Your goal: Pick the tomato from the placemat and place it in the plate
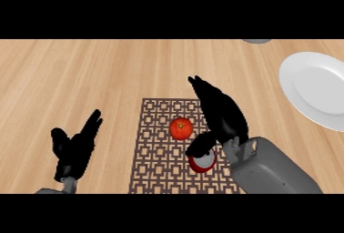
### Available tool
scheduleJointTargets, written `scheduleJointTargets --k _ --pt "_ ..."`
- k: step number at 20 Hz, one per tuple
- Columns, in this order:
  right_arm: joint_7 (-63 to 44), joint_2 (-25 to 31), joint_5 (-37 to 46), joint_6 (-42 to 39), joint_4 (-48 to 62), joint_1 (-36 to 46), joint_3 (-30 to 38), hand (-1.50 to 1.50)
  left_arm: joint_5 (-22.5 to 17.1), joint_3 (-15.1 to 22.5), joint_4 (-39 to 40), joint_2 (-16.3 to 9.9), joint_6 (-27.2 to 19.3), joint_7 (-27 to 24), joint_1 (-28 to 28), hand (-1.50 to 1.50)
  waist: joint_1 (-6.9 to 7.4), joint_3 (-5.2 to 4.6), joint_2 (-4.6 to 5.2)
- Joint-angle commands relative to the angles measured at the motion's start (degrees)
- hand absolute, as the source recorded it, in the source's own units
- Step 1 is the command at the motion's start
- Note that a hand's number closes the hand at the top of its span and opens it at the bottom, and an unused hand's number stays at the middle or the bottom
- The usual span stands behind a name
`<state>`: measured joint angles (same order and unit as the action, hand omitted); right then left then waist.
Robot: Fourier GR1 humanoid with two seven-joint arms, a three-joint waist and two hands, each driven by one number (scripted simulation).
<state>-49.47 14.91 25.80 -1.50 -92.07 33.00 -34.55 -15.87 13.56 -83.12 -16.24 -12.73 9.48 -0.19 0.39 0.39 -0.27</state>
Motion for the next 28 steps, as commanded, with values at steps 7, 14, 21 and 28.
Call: scheduleJointTargets --k 7,14,21,28 --pt "4.7 -6.7 3.8 -1.7 6.1 -3.9 1.2 -1.5 1.3 -0.5 5.7 4.7 2.1 -0.1 -2.9 0.0 -0.4 -0.39 0.34" --pt "0.8 -12.4 13.2 -1.0 11.7 -2.0 -0.7 -1.5 3.7 -0.2 2.7 5.4 1.4 1.2 -0.4 0.0 -0.18 -0.39 0.3" --pt "3.1 -13.5 15.8 -4.2 15.5 -3.0 2.3 -1.5 2.8 -2.9 0.8 4.3 4.6 2.3 1.2 0.0 -0.17 -0.39 0.28" --pt "6.4 -13.9 15.4 -4.8 20.1 -2.5 3.6 -1.5 4.3 -2.7 -1.7 5.4 4.8 3.0 3.1 0.0 -0.12 -0.38 0.27"
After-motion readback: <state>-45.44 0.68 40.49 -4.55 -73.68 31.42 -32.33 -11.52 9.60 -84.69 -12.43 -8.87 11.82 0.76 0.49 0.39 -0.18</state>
